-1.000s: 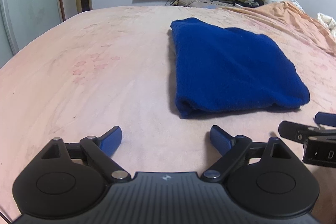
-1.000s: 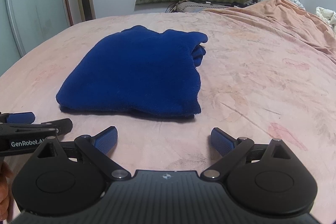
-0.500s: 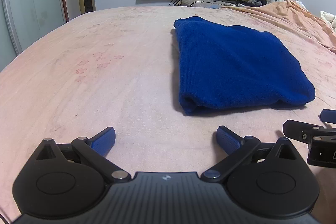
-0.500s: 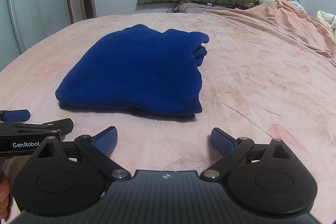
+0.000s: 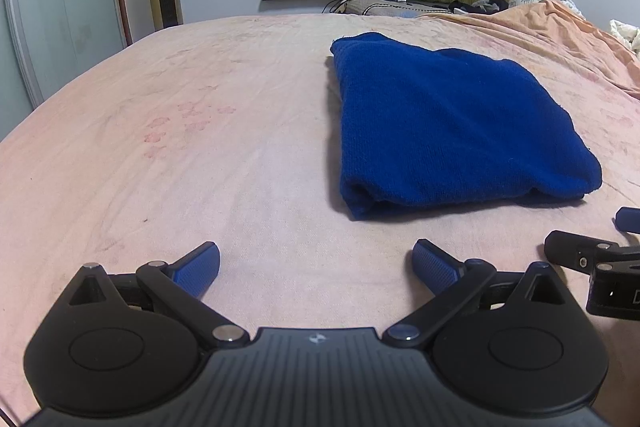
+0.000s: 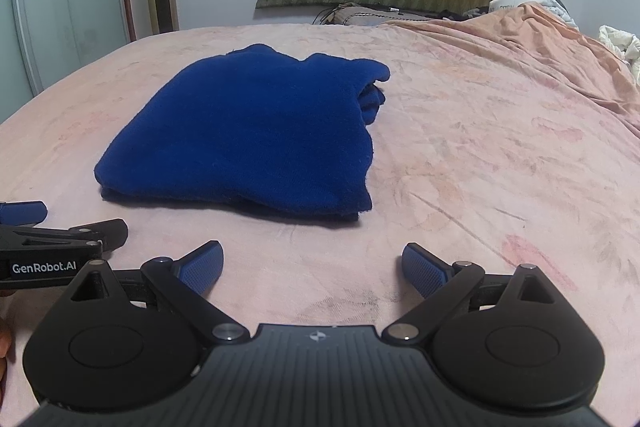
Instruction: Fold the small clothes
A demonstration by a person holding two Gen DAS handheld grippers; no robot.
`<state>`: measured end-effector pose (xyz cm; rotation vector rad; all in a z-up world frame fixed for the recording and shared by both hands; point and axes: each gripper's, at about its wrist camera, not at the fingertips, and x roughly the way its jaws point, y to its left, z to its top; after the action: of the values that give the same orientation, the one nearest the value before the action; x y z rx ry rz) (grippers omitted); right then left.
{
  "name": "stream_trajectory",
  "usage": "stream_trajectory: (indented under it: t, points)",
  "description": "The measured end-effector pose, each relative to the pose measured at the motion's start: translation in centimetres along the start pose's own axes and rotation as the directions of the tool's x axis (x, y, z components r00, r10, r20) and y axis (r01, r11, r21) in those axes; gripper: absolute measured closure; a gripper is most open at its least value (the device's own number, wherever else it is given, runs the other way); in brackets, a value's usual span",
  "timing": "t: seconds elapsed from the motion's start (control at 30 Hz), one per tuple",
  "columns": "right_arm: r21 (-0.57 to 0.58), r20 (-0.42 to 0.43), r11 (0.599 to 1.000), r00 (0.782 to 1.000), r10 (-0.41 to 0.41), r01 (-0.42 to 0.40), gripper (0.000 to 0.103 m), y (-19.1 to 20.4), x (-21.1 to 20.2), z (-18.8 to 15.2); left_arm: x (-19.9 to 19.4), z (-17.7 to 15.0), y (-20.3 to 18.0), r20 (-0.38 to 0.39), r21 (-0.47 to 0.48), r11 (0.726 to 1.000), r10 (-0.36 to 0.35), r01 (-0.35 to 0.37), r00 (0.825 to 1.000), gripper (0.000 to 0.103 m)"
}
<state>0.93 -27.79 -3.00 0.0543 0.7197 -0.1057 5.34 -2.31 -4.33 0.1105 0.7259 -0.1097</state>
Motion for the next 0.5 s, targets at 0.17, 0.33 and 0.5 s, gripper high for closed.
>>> stream_trajectory:
  t: [0.17, 0.33, 0.5]
  points:
    - [-0.009, 0.002, 1.000, 1.000, -0.004, 0.004, 0.001, -0.01, 0.23, -0.42, 0.01, -0.04, -0.02, 0.004, -0.001, 1.000, 0.002, -0.002, 1.000, 0.000]
    - [-0.007, 0.002, 1.000, 1.000, -0.003, 0.003, 0.000, -0.04, 0.31, -0.52, -0.04, -0.08, 0.03, 0.008, -0.004, 1.000, 0.000, 0.000, 1.000, 0.000]
    - [-0.008, 0.000, 1.000, 1.000, -0.003, 0.003, 0.000, -0.07, 0.37, -0.54, 0.00, -0.08, 0.06, 0.007, -0.004, 1.000, 0.000, 0.000, 1.000, 0.000]
